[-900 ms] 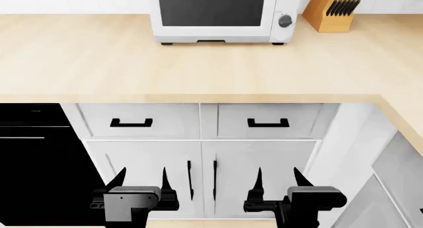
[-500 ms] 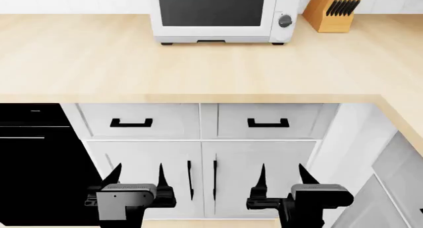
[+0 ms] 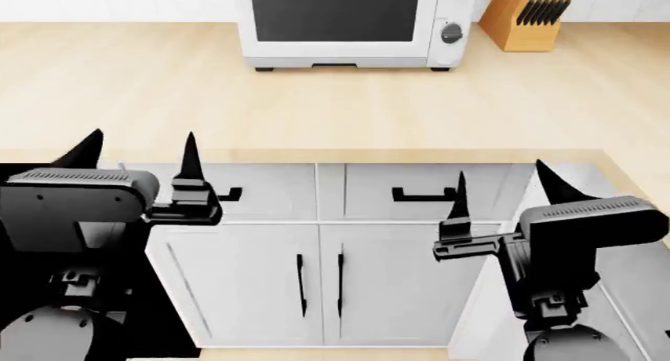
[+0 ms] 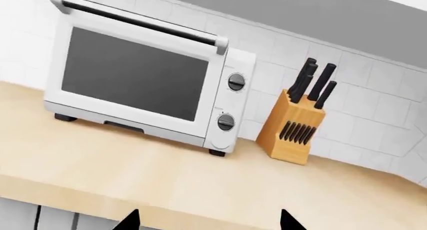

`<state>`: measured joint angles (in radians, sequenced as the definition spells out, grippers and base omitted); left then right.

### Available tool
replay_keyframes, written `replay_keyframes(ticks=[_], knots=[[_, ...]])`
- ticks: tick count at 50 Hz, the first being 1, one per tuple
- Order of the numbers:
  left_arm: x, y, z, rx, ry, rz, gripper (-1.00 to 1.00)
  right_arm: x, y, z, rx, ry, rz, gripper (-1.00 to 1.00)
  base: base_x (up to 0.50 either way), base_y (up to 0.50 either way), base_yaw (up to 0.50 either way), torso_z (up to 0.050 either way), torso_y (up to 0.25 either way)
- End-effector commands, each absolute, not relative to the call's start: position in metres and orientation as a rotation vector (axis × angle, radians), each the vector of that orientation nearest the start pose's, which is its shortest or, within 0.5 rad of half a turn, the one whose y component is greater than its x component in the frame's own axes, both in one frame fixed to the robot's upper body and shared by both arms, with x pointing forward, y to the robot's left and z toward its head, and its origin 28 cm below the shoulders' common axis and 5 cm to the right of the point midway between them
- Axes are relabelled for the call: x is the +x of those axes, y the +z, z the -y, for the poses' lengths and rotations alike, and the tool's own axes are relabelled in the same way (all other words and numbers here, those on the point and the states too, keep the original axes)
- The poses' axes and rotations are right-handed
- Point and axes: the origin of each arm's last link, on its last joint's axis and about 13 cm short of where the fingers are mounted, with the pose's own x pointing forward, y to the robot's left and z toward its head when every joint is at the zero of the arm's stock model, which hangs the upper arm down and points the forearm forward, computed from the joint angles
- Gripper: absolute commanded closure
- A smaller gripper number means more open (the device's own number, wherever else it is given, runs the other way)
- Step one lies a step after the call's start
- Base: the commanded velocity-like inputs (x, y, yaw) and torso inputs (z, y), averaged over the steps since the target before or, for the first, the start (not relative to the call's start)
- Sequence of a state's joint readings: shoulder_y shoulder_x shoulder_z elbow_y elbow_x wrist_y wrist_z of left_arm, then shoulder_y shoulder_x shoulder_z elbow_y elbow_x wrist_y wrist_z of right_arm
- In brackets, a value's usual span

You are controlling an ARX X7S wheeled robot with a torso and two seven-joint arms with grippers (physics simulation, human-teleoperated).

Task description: Turn on the toaster oven by setting the timer.

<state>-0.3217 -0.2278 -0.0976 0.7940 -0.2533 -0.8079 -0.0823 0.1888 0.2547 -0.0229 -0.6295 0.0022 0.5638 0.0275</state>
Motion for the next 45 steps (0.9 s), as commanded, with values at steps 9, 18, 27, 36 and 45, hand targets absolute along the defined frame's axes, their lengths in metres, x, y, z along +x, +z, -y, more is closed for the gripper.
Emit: replay_keyframes(ticks=[9, 18, 27, 36, 45], knots=[[0.24, 0.261, -0.25, -0.043, -0.133, 0.167, -1.0, 0.247, 0.231, 0.151, -0.134, -0.01, 0.101, -1.0, 0.0, 0.0, 0.0, 0.0, 0.0], [0.243, 0.28, -0.256, -0.11, -0.136, 0.16, -1.0, 0.254, 0.252, 0.157, -0.061, -0.043, 0.04, -1.0, 0.0, 0.0, 0.0, 0.0, 0.0], [0.241, 0.295, -0.259, -0.103, -0.125, 0.206, -1.0, 0.251, 0.266, 0.16, -0.07, -0.062, 0.067, -1.0, 0.0, 0.0, 0.0, 0.0, 0.0], [0.236, 0.297, -0.26, -0.1, -0.121, 0.223, -1.0, 0.24, 0.272, 0.158, -0.076, -0.039, 0.105, -1.0, 0.0, 0.0, 0.0, 0.0, 0.0], [0.236, 0.293, -0.257, -0.1, -0.133, 0.218, -1.0, 0.237, 0.272, 0.157, -0.072, -0.032, 0.124, -1.0, 0.0, 0.0, 0.0, 0.0, 0.0]])
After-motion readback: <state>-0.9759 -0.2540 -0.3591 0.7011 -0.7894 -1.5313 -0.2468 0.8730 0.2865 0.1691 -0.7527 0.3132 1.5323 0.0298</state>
